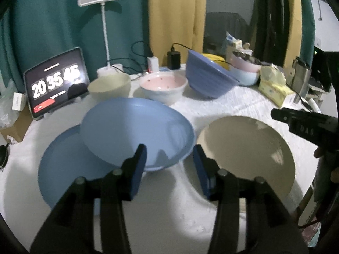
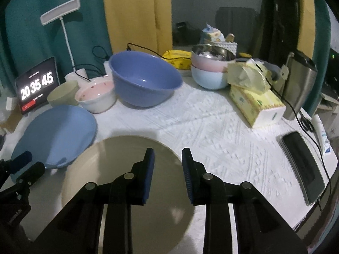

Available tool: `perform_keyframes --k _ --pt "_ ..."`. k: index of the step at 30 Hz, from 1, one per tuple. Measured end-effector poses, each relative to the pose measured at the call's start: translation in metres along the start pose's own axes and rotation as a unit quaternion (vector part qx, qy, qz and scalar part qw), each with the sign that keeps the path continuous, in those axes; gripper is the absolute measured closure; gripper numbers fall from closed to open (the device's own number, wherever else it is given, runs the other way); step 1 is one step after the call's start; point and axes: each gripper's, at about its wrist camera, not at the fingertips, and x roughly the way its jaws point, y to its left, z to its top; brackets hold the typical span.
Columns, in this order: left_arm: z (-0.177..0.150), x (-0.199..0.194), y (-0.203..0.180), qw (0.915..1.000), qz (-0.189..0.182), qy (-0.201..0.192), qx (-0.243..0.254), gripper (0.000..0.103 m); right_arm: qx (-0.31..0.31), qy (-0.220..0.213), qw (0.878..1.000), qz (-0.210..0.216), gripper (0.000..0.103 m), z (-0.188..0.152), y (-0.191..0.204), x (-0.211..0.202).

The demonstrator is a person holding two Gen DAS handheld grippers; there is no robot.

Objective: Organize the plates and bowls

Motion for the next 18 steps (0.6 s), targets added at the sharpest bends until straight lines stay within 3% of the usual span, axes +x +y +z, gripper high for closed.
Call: perform_keyframes --k 18 --pt "0.011 -0.012 0.063 0.9982 0.038 -0.023 -0.041 0.056 -0.038 -0.007 0.999 0.022 0.074 0.025 0.055 0.007"
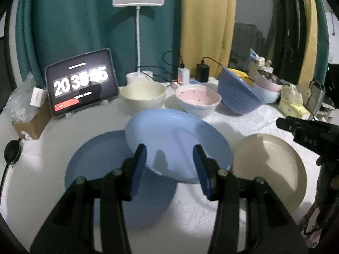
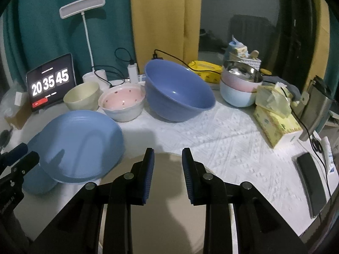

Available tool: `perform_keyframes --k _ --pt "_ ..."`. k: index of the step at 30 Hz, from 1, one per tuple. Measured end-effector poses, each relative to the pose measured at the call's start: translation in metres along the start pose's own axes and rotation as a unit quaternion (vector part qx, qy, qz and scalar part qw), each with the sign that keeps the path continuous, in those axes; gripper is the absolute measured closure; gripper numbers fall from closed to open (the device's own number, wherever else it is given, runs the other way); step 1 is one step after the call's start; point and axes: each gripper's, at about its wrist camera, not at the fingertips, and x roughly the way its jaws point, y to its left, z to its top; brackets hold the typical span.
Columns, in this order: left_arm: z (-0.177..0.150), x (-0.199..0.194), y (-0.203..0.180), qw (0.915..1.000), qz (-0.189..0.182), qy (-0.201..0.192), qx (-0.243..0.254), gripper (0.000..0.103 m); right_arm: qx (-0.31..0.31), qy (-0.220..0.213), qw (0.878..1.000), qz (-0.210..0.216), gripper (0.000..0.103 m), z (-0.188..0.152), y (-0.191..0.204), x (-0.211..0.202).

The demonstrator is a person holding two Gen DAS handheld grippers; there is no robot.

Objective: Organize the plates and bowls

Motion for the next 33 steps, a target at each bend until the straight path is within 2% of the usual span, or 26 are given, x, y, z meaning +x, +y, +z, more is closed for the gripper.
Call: perform_keyframes --k 17,33 --pt "0.009 0.021 0.038 0.9990 0.029 0.007 -0.033 0.056 -0.020 0.013 0.999 0.024 0.074 0.019 0.029 0.027" --pt "0.010 0.055 0.052 0.9975 0.043 0.036 -0.043 0.053 -0.027 0.065 0.995 0.064 0.074 0.018 0.054 0.076"
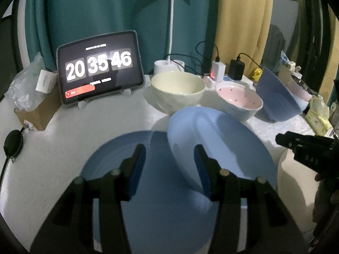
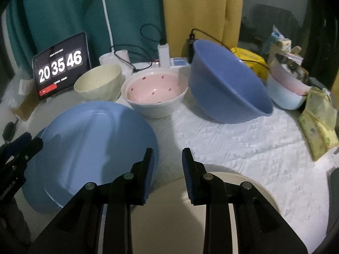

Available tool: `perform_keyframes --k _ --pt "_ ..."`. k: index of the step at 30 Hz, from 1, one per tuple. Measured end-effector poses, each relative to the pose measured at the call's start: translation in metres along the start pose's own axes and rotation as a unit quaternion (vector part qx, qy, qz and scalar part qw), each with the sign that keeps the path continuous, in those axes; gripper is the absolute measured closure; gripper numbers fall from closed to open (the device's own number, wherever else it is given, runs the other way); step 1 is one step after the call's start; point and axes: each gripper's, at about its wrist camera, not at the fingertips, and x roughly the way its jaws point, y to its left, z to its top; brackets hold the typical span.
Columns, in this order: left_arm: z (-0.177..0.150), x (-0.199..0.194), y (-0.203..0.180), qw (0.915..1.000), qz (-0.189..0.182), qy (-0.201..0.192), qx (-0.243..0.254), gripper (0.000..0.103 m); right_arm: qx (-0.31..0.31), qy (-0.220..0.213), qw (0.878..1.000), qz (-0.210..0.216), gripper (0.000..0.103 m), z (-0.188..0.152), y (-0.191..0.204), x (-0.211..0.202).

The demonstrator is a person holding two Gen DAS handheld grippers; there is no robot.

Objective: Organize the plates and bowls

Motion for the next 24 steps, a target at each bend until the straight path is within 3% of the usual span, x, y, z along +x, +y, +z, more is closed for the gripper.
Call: perform_keyframes --k 5,17,24 --pt "0.001 0.010 -0.001 0.9999 -0.001 0.013 0.000 0.052 0.003 0.020 1.000 0.014 0.065 0.002 0.004 0.016" --pt "0.000 0.032 -0.004 0.9990 0.001 0.043 0.007 0.052 0.016 0.069 0.997 0.041 0.065 0.003 0.007 0.046" --pt "-0.001 0.036 -0.006 0.9989 -0.007 0.043 0.015 0.053 0.015 0.072 0.996 0.052 0.066 0.004 0.009 0.047"
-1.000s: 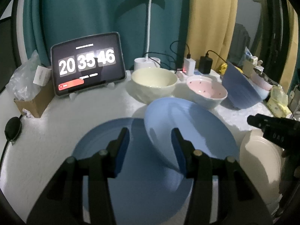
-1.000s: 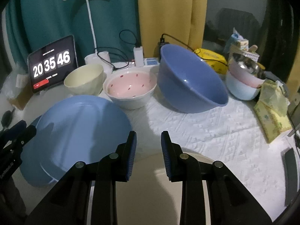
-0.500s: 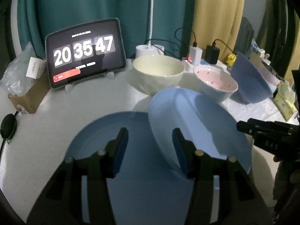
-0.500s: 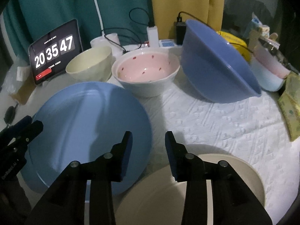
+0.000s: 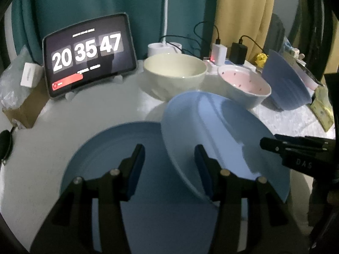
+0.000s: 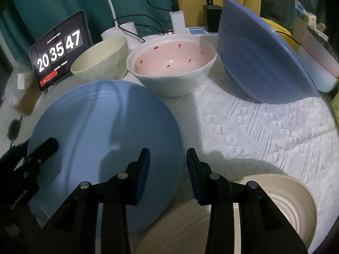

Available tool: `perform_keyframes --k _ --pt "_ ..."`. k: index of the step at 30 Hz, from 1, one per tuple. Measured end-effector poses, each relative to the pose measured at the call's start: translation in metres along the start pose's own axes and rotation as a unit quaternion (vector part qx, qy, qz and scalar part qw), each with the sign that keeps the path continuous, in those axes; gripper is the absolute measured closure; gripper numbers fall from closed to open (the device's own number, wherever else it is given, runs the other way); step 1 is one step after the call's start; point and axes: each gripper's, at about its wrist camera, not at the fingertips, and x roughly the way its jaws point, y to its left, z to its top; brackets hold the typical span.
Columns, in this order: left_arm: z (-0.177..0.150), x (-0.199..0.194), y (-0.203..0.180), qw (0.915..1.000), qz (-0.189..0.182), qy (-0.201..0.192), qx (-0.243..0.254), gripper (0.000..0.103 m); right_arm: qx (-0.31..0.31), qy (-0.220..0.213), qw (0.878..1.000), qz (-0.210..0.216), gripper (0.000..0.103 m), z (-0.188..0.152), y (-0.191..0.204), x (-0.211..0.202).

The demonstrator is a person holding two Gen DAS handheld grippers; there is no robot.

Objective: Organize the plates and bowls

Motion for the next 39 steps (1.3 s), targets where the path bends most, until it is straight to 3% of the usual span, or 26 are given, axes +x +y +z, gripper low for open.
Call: perform_keyframes --k 6,12,39 --pt "-0.002 -0.005 -0.005 0.9998 -0.018 -0.006 0.006 0.054 -0.011 -0.007 1.000 -0.009 0.080 -0.001 0.004 -0.003" --pt "-0.004 -0.009 -0.002 0.9999 -0.014 -0.007 0.001 0.056 -0.021 -0.016 1.000 -0.015 0.087 -0.003 0.007 -0.011" --pt "-0.015 -0.058 -0.012 0.9986 -0.024 -0.044 0.015 0.056 -0.025 -0.070 0.997 -0.031 0.087 -0.025 0.013 -0.068"
